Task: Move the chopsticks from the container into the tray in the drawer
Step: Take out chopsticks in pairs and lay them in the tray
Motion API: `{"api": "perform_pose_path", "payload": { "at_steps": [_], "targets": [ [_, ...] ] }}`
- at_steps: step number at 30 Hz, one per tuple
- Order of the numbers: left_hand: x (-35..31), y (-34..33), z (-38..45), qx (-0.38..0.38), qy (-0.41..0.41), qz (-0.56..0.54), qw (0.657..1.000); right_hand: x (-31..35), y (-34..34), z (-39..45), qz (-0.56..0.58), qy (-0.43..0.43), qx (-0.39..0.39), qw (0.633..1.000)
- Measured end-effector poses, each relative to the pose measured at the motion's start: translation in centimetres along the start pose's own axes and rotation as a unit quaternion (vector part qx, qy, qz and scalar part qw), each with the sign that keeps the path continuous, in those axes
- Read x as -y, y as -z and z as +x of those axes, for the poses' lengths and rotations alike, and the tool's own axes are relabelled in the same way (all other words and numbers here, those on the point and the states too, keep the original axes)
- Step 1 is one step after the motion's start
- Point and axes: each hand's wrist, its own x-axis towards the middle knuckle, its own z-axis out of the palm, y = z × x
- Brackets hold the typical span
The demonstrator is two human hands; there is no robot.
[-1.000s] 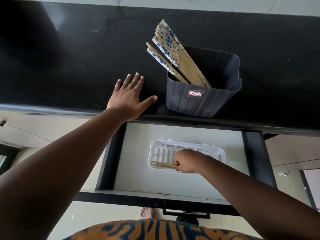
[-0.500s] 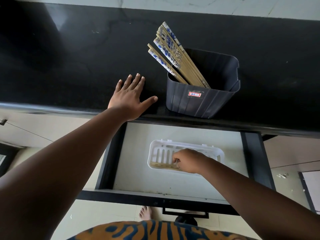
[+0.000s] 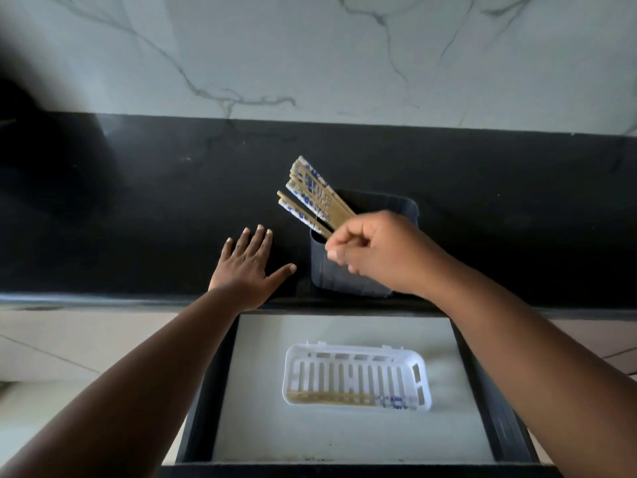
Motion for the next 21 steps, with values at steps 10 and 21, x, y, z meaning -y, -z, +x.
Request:
{"api": "perform_pose_path", "payload": {
  "at_steps": [10, 21],
  "targets": [
    [0.1, -0.3, 0.0, -0.014, 0.004, -0.008, 1.0, 2.9, -3.9, 4.2, -0.203, 0.045, -0.165, 0.964],
    [0.3, -0.5, 0.0, -0.012, 0.007, -0.02, 1.0, 3.7, -2.2, 4.5, -0.183, 0.011, -0.115, 0.976]
  ]
}}
